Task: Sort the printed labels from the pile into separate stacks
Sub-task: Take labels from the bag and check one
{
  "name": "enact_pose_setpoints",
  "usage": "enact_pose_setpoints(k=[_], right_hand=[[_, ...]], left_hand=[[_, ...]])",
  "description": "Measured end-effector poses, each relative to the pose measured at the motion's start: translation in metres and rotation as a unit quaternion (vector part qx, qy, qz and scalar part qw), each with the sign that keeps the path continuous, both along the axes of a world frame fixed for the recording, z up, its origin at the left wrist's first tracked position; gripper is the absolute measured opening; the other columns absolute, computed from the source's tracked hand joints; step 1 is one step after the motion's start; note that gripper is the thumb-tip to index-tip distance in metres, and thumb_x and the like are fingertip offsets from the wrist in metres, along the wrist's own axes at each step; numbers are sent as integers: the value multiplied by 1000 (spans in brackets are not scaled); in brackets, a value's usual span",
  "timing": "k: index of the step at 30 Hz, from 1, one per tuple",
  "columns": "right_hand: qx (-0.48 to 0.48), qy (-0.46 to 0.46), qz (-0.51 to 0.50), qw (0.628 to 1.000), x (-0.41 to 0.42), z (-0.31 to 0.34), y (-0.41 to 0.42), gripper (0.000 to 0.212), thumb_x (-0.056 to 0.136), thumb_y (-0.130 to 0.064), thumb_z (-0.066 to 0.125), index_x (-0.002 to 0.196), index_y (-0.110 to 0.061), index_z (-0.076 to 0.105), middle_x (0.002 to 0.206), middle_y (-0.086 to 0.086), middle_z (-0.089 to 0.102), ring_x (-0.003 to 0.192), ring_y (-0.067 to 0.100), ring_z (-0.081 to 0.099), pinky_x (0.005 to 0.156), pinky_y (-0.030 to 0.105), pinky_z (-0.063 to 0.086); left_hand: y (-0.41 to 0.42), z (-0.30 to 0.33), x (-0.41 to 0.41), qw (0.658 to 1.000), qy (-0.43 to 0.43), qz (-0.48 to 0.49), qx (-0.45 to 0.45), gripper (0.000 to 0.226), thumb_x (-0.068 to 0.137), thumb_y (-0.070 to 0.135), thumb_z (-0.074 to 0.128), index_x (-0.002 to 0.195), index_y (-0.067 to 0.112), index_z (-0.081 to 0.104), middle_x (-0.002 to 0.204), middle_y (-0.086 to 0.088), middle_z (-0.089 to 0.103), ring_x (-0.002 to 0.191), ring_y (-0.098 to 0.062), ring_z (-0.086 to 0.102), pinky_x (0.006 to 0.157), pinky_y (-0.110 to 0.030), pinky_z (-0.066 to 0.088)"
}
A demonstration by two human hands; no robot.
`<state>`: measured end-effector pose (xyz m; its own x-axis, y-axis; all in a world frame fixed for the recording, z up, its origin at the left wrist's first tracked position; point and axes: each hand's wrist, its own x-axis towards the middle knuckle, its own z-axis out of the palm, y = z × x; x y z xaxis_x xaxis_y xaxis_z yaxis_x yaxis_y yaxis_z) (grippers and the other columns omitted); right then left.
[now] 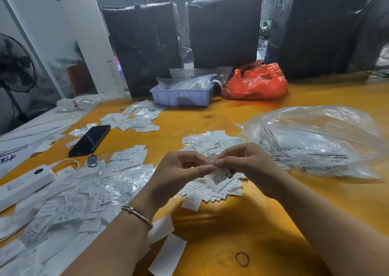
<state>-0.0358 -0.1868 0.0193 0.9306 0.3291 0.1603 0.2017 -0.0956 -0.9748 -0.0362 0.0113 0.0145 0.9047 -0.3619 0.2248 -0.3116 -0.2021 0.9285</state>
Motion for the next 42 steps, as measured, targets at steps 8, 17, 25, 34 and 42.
enact_pose_setpoints(k=[8, 17, 25, 34, 42], right_hand=[[15, 47, 9, 999, 2, 2, -4, 9, 78, 1, 69, 74, -4, 76, 78, 20, 70, 67, 15, 63, 57, 21, 49], [-81, 13, 23, 996, -2, 5, -4, 12, 73, -21, 80, 76, -10, 78, 73, 13, 72, 62, 7, 57, 56, 17, 42], [88, 97, -11, 991, 0, -2, 3, 38, 52, -42, 79, 81, -17, 79, 85, 5, 75, 76, 12, 67, 74, 31, 46], [43, 56, -29, 997, -2, 0, 5, 25, 57, -37, 79, 72, -17, 76, 82, -1, 73, 73, 4, 64, 67, 24, 43], [85, 11, -26, 996, 0, -2, 1, 10, 61, -19, 78, 59, -12, 72, 80, -1, 72, 77, 9, 67, 66, 18, 54]], left_hand=[[2, 1, 1, 1000, 8, 6, -25, 24, 75, 24, 75, 87, 4, 77, 83, -12, 73, 77, -17, 66, 72, -23, 55], [2, 1, 1, 1000, 3, 23, -2, 24, 75, 27, 76, 79, 4, 75, 74, -15, 68, 71, -16, 61, 67, -25, 50], [-2, 2, -3, 999, -23, 24, -36, 28, 70, 29, 78, 82, 5, 77, 87, -11, 73, 87, -32, 67, 73, -34, 56], [-1, 4, -3, 999, -35, 5, -14, 24, 75, 17, 74, 79, -7, 73, 85, -17, 70, 81, -28, 67, 71, -37, 56], [-2, 4, -4, 1000, -25, 11, -7, 23, 73, 23, 76, 75, 1, 74, 84, -13, 71, 82, -23, 68, 73, -38, 56]])
